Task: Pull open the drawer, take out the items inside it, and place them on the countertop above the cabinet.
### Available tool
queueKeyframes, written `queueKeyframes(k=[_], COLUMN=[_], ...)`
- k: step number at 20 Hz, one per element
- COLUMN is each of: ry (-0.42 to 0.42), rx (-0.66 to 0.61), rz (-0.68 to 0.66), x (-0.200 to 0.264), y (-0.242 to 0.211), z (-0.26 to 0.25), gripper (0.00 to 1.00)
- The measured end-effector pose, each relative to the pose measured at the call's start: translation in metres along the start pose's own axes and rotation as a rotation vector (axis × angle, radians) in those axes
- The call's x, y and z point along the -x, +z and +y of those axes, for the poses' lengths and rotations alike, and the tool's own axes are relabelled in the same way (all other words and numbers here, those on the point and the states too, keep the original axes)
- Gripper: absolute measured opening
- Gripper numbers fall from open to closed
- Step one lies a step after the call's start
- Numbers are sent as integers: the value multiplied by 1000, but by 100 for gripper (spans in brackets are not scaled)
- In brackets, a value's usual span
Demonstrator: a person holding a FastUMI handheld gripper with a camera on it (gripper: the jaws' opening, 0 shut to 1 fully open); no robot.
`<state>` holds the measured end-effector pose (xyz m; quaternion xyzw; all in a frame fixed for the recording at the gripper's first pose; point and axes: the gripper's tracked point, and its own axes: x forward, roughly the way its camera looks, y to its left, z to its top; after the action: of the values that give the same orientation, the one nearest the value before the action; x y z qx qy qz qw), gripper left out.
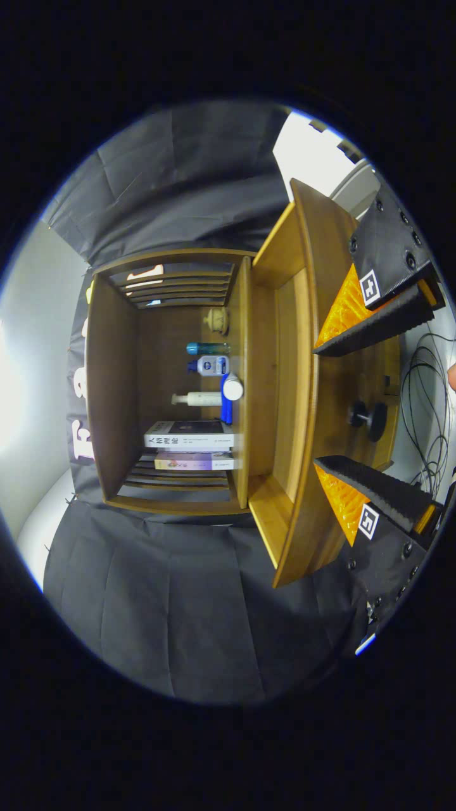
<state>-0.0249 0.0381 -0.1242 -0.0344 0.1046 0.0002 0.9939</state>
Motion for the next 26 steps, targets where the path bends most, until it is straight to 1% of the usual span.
queueKeyframes(k=[4, 9, 13, 15, 16, 17, 21, 22, 23, 24, 26], ry=[5, -56, -97, -115, -97, -90, -94, -100, -99, -106, -112], rx=[15, -27, -16, -63, -93, -107, -105, -103, -99, -89, -68], rz=[58, 66, 48, 54, 57, 59, 56, 37, 50, 28, 30], x=[-15, -32, -37, -45, -48, -54, -80, -84, -94, -101, -114], y=[-30, -33, -30, -26, -22, -21, -14, -9, -10, -1, 1], z=[13, 9, 6, 0, 1, 2, -2, -3, -4, -6, -10], gripper=[97, 97, 96, 96, 96, 98, 97, 97, 97, 97, 96])
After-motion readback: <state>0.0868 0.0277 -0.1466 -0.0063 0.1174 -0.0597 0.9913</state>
